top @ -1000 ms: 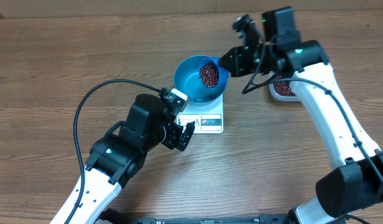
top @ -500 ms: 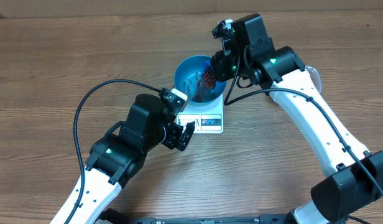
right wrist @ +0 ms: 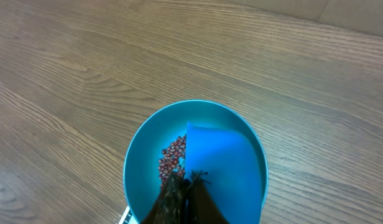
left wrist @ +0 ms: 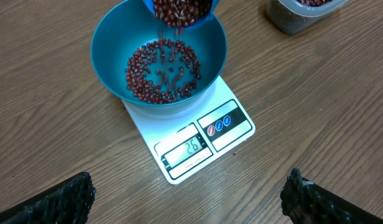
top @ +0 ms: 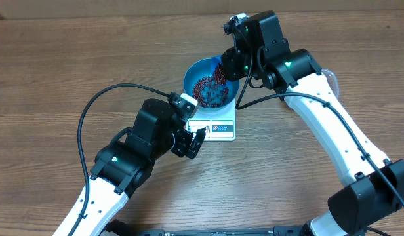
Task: Scoop item into bowl and weigh 150g on scale
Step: 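Carry the cup over the teal bowl and tip beans in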
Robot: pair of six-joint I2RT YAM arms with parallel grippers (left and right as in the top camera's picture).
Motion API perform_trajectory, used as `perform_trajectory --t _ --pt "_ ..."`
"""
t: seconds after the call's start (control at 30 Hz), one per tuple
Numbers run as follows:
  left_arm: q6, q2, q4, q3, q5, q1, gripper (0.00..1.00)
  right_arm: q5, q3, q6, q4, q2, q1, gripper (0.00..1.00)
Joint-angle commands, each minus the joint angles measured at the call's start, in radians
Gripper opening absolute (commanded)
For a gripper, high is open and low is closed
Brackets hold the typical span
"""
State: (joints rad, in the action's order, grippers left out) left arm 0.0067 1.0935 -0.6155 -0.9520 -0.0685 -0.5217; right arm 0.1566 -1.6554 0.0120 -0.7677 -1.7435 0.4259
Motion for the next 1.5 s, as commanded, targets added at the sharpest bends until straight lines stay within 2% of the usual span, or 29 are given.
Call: perform_trajectory --t 0.0,0.67,1.47 --pt "0.012 -0.002 0.003 -0.019 -0.011 0.006 1.0 -0.035 -0.026 -0.02 0.018 0.025 0.003 0.04" --pt "0.012 -0.002 0.002 -0.019 -0.011 0.006 1.0 -0.363 -0.026 -0.069 0.038 0.024 0.16 0.04" --pt "0.012 -0.002 0.002 -0.019 -0.011 0.006 0.99 -0.543 -0.026 -0.068 0.073 0.015 0.224 0.04"
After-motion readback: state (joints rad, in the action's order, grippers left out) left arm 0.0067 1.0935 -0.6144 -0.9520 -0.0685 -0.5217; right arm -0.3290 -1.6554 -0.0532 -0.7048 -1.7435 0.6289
